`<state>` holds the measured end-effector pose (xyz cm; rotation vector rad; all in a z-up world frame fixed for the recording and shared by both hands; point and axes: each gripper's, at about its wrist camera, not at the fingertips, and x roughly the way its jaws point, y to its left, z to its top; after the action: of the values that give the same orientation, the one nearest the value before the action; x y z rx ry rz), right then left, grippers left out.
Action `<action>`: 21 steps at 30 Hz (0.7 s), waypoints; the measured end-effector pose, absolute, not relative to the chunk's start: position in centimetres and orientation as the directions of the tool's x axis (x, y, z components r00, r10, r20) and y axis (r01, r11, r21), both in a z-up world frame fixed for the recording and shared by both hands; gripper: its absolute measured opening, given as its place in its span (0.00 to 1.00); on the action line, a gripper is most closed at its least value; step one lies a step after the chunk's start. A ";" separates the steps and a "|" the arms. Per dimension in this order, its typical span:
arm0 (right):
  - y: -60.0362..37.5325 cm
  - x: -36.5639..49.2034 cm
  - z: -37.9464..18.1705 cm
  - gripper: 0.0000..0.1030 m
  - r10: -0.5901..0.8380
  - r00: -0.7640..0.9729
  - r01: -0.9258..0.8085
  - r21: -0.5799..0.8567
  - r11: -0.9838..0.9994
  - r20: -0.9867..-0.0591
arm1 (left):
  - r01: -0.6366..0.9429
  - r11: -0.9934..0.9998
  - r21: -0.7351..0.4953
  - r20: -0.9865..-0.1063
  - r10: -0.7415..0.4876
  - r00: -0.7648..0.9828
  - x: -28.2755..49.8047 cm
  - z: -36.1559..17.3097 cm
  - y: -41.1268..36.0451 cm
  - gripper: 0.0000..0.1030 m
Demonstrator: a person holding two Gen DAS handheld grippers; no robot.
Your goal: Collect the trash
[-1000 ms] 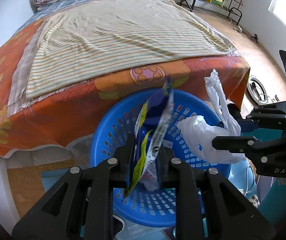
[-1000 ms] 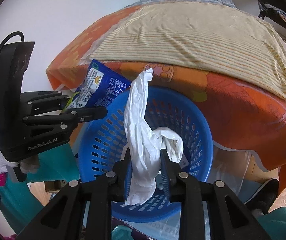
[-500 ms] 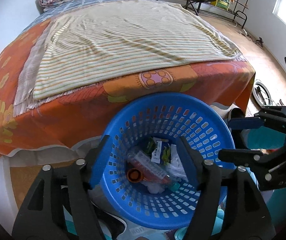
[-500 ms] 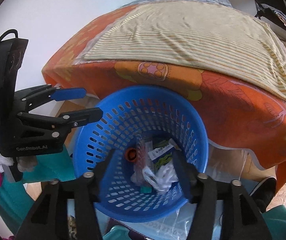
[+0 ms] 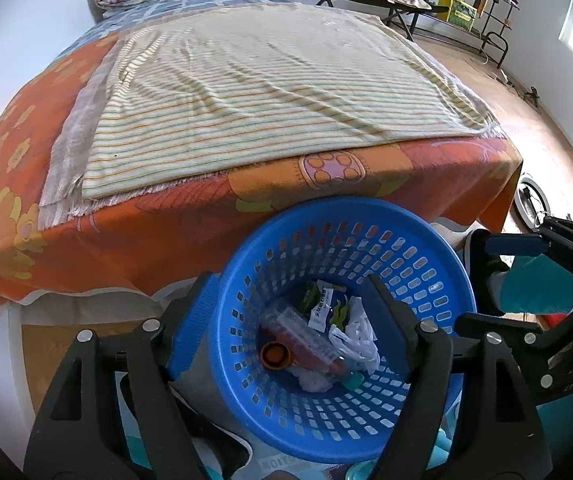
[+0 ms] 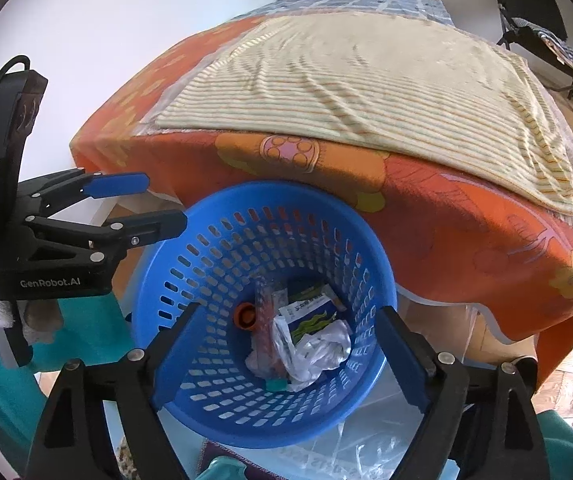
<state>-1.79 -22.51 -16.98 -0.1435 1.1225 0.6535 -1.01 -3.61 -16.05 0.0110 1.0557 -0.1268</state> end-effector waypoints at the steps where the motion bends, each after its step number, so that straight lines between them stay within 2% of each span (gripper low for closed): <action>1: -22.5 -1.8 -16.9 0.86 0.408 0.276 -0.552 0.204 0.808 -0.870 | 0.106 0.993 -0.052 -0.868 -0.098 0.487 -1.0 -16.0 -3.6 0.74; 11: -22.6 -1.7 -15.7 0.86 0.392 0.332 -0.545 0.165 0.822 -0.858 | 0.052 0.995 -0.080 -0.866 -0.095 0.491 -0.5 -15.1 -3.3 0.76; 18: -23.0 -1.5 -14.0 0.86 0.400 0.387 -0.536 0.150 0.831 -0.831 | 0.040 0.997 -0.068 -0.830 -0.078 0.552 0.0 -12.4 -3.8 0.76; 21: -23.2 -1.3 -13.2 0.86 0.402 0.409 -0.529 0.146 0.836 -0.820 | 0.029 0.998 -0.060 -0.818 -0.066 0.572 0.3 -11.5 -3.9 0.81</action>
<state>-1.28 -23.23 -13.21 -0.1443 0.9888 0.5887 0.34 -3.87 -11.52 -0.0416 0.9603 -0.0562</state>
